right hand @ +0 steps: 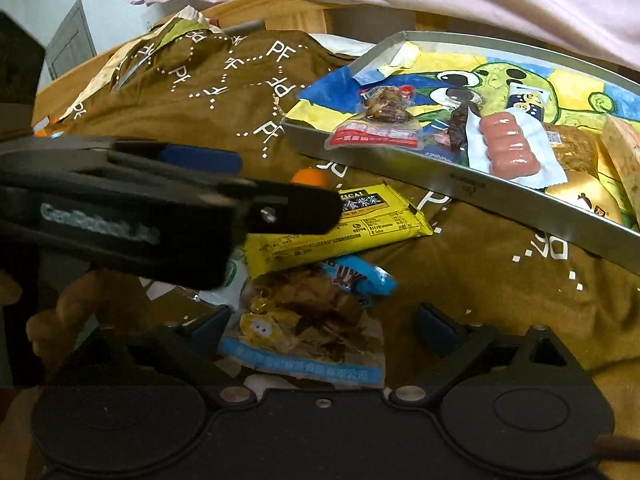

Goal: Organize snacks
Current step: 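Lower both tools toward the yellow wafer bar and nut pack, then grasp the yellow wafer bar with left tool while right tool grasps the nut pack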

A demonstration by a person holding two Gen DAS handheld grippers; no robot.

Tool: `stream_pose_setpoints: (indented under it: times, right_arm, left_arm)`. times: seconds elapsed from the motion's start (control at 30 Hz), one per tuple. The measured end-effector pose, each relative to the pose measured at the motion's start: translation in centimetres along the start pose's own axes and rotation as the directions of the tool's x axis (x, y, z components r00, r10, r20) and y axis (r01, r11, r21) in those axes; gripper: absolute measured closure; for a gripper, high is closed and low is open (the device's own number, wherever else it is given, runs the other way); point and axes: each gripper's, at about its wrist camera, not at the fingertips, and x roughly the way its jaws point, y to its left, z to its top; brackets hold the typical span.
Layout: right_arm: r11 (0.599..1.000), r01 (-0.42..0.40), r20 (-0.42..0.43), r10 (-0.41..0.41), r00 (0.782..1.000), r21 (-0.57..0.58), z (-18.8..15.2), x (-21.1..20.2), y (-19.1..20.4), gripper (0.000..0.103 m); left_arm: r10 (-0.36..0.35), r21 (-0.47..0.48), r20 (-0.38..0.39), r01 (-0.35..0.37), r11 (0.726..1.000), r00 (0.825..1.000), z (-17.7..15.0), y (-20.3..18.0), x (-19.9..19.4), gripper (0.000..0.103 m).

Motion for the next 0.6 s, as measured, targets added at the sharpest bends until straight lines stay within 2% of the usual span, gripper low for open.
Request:
stream_pose_setpoints:
  times: [0.07, 0.23, 0.3, 0.6]
  right_arm:
    - [1.000, 0.000, 0.000, 0.000, 1.000, -0.006, 0.0, 0.0, 0.0, 0.011]
    - [1.000, 0.002, -0.015, -0.002, 1.000, -0.017, 0.0, 0.1, 0.3, 0.017]
    - [1.000, 0.004, -0.022, -0.005, 1.000, -0.031, 0.0, 0.1, 0.5, 0.023]
    - [0.995, 0.041, -0.106, -0.051, 0.993, -0.088, 0.5, -0.1, 1.3, 0.034]
  left_arm:
    - [-0.025, -0.004, -0.026, 0.025, 1.000, 0.999, 0.1, 0.2, 0.4, 0.013]
    - [-0.049, -0.016, -0.101, 0.048, 0.999, 0.994, 0.2, 0.5, 1.3, 0.026]
    - [-0.045, -0.011, -0.140, 0.044, 0.999, 0.989, 0.1, 0.6, 1.7, 0.038]
    - [-0.039, -0.050, -0.151, 0.031, 0.998, 0.988, 0.2, 0.0, 0.6, 0.046]
